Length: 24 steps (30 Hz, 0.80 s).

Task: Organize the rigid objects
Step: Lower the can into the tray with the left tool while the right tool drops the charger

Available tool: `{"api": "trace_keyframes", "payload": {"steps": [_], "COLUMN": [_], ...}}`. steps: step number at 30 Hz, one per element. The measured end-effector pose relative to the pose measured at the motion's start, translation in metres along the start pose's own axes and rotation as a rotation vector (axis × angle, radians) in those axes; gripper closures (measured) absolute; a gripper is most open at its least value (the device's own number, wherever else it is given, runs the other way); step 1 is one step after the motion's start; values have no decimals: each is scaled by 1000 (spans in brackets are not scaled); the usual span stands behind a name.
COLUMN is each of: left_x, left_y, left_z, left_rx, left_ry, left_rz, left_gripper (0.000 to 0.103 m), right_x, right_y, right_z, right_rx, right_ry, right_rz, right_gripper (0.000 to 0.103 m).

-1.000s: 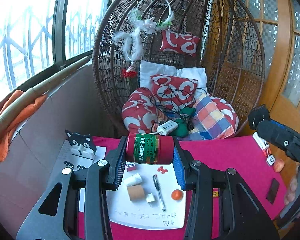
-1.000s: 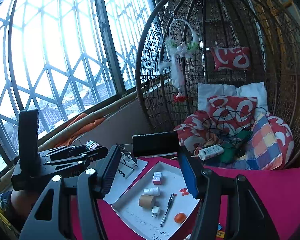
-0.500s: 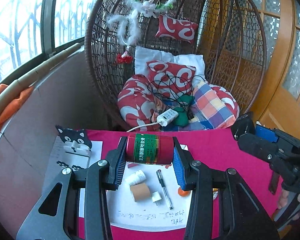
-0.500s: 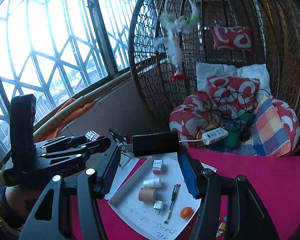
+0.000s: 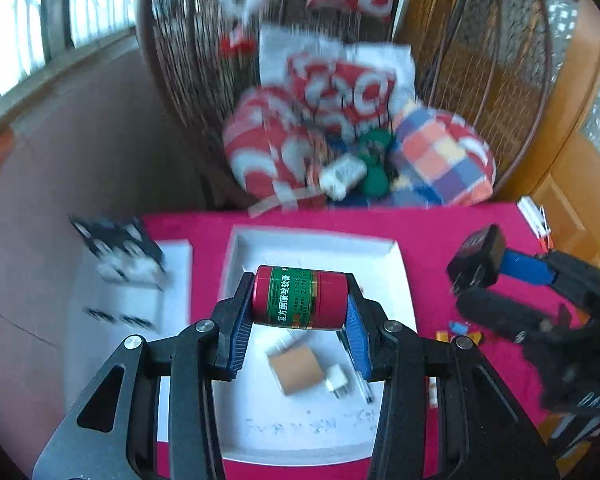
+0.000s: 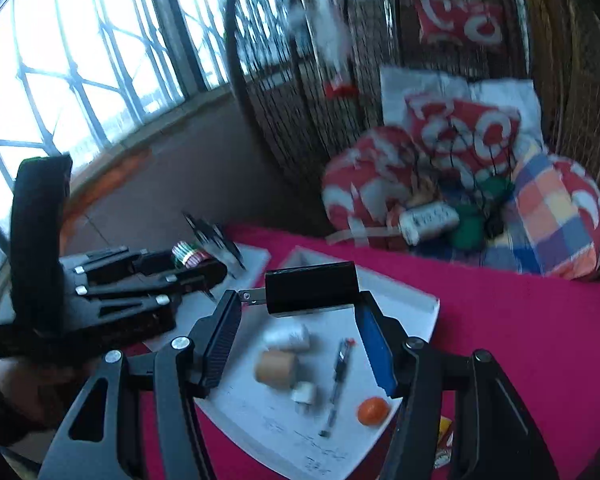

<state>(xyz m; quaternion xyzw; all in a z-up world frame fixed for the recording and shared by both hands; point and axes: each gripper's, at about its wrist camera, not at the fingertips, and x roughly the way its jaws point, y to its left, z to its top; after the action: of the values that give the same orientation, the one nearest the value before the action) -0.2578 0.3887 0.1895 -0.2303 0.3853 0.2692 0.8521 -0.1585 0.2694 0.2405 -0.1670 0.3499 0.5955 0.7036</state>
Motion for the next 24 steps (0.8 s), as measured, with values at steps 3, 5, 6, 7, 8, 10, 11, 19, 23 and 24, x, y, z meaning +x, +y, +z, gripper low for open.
{"api": "trace_keyframes", "payload": {"steps": [3, 5, 6, 7, 8, 10, 11, 19, 23, 24], "left_x": [45, 72, 84, 91, 98, 107, 108, 106, 93, 89], "left_y": [4, 1, 0, -1, -2, -4, -4, -7, -1, 1], "left_z": [-4, -7, -9, -10, -11, -15, -18, -23, -20, -20], "left_rx": [-33, -21, -11, -2, 7, 26, 38, 80, 54, 42], "left_ry": [115, 180, 199, 214, 231, 255, 259, 244, 192, 176], "left_rz": [-45, -39, -36, -25, -15, 19, 45, 101, 124, 134], "left_gripper": [62, 62, 62, 62, 62, 62, 62, 28, 16, 12], "right_x": [40, 58, 67, 77, 84, 97, 100, 111, 112, 110], "right_y": [-9, -13, -15, -16, -18, -21, -21, -20, -16, -15], "right_z": [-20, -32, -38, -44, -49, -60, -64, -80, -79, -78], "right_rx": [-17, -15, -13, -12, -15, -17, -14, 14, -4, -13], "right_ry": [113, 169, 200, 229, 249, 285, 297, 331, 319, 311], "right_rz": [-49, -62, -68, -78, -88, -108, -112, -119, -117, -117], "right_gripper": [44, 44, 44, 44, 44, 44, 44, 43, 14, 10]}}
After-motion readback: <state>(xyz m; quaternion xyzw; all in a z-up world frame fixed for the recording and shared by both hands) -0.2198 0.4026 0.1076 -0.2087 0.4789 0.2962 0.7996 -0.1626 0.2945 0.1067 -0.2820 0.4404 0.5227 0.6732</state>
